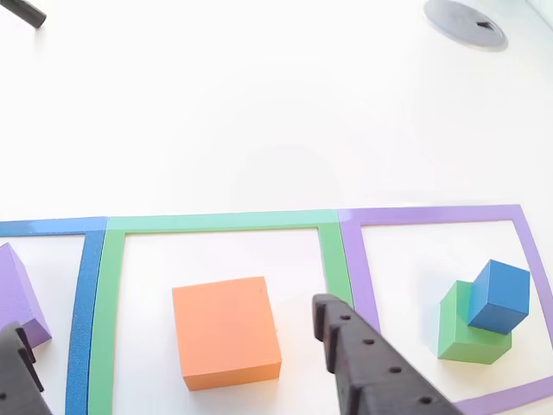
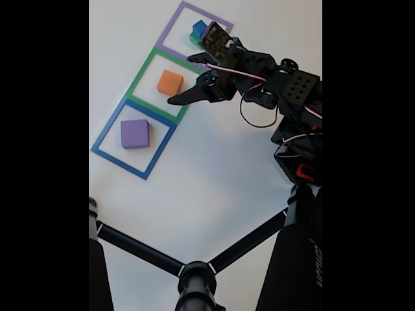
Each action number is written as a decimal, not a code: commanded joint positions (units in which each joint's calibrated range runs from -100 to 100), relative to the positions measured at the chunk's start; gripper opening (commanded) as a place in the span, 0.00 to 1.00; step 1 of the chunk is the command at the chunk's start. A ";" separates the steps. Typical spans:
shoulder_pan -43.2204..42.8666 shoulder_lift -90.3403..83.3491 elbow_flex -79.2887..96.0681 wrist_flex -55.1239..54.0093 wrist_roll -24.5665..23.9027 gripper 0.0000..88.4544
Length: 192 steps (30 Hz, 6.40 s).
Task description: Tower of hanoi
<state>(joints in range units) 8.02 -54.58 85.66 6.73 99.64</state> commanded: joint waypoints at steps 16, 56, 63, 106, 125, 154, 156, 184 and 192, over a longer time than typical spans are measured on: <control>4.74 51.23 0.62 -59.28 0.36 0.46; -1.50 75.21 -10.93 -68.27 0.36 0.14; -1.98 74.56 -10.93 -68.27 0.36 0.11; -23.74 -0.85 -85.48 85.74 0.36 0.11; -33.14 -0.61 -64.66 66.63 0.36 0.11; -32.85 46.63 -16.38 -41.63 0.36 0.11; -32.94 48.65 -16.57 -43.41 0.36 0.11; -33.14 63.66 -20.93 -52.40 0.36 0.11; -34.38 66.33 -23.11 -53.78 0.36 0.11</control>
<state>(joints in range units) -25.34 11.78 65.47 -45.51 99.46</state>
